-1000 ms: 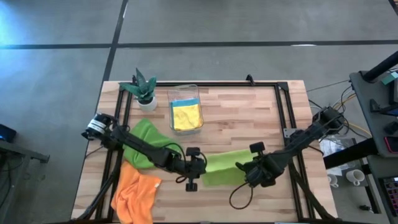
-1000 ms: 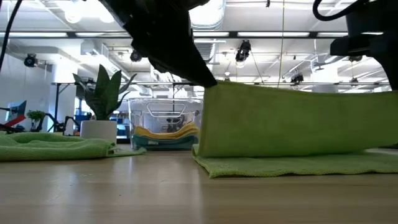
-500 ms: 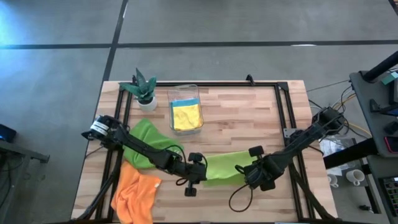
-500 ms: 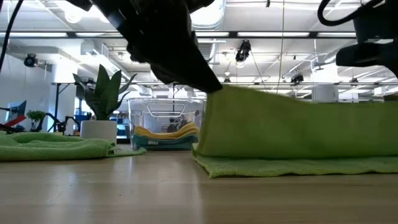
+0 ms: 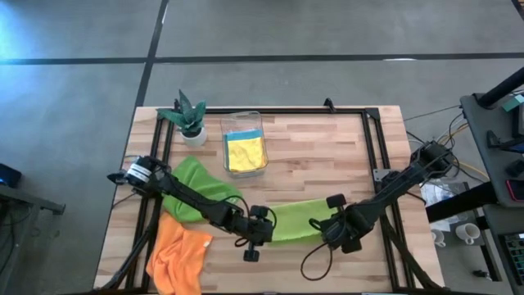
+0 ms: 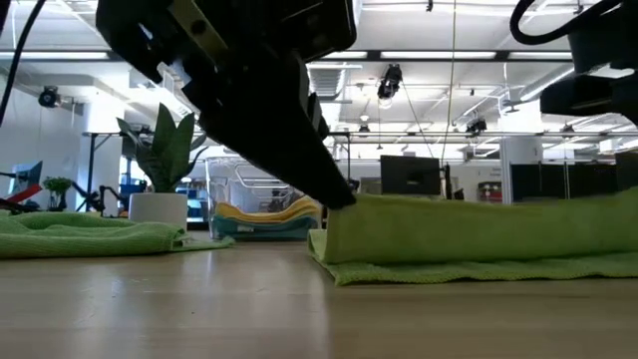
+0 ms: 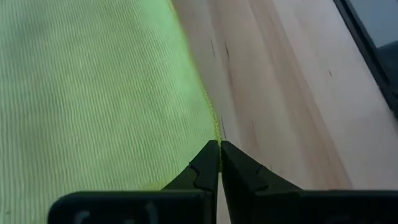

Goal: Fold microfiber towels
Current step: Fold the light green microfiber cloth

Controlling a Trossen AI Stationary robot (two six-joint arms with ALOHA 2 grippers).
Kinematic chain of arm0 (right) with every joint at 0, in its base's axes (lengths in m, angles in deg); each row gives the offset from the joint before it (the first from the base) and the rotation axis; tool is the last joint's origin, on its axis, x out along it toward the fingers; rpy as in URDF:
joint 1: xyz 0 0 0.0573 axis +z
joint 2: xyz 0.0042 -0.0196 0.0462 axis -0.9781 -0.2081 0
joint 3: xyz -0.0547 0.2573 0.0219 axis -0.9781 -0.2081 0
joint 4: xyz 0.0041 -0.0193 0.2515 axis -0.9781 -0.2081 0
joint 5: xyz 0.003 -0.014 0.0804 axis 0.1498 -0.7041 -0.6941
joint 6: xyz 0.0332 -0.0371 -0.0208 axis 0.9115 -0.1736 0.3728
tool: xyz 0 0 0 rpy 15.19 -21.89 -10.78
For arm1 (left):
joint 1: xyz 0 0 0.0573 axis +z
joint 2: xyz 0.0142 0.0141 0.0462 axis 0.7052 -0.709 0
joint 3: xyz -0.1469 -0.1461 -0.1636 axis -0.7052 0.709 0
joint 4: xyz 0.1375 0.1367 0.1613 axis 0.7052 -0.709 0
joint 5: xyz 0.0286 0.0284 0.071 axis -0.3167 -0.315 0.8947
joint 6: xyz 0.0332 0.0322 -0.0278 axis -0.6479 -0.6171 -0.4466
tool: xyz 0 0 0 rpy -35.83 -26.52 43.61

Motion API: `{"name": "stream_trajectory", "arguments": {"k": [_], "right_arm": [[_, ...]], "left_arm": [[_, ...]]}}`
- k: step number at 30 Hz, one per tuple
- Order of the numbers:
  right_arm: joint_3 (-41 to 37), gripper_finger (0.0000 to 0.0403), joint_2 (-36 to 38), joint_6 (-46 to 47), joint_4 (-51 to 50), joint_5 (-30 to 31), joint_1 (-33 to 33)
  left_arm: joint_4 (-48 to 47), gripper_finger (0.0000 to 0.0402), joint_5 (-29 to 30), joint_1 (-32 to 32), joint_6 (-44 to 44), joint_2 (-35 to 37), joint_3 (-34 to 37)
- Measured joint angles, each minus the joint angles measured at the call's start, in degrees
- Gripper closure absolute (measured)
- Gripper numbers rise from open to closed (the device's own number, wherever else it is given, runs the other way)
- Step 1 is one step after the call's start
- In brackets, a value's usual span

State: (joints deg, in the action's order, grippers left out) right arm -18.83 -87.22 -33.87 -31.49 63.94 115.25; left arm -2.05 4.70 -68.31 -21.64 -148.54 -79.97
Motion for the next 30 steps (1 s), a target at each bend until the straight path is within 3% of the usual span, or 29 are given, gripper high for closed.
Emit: {"name": "stream_trajectory", "arguments": {"k": [4,9,19,25,30], "right_arm": [[-0.2,0.0383,0.0,0.0,1.6,-2.4,0.3],[-0.2,0.0338,0.0,2.2,4.1,-5.3,0.6],[-0.3,0.0246,0.0,3.6,3.8,-5.0,0.6],[-3.2,0.0229,0.0,6.7,8.0,4.4,0.3],[-7.2,0.0227,-0.1,7.1,17.1,5.0,0.1]], "left_arm": [[0.3,0.0402,0.0,0.0,1.3,0.0,0.0],[0.3,0.0389,-0.2,0.0,1.7,0.0,0.1],[-0.6,0.027,-0.1,-0.1,2.6,2.8,-0.1],[2.7,0.0241,13.5,1.7,4.3,3.0,0.2],[4.9,0.024,13.3,2.5,2.9,-2.4,0.5]]}}
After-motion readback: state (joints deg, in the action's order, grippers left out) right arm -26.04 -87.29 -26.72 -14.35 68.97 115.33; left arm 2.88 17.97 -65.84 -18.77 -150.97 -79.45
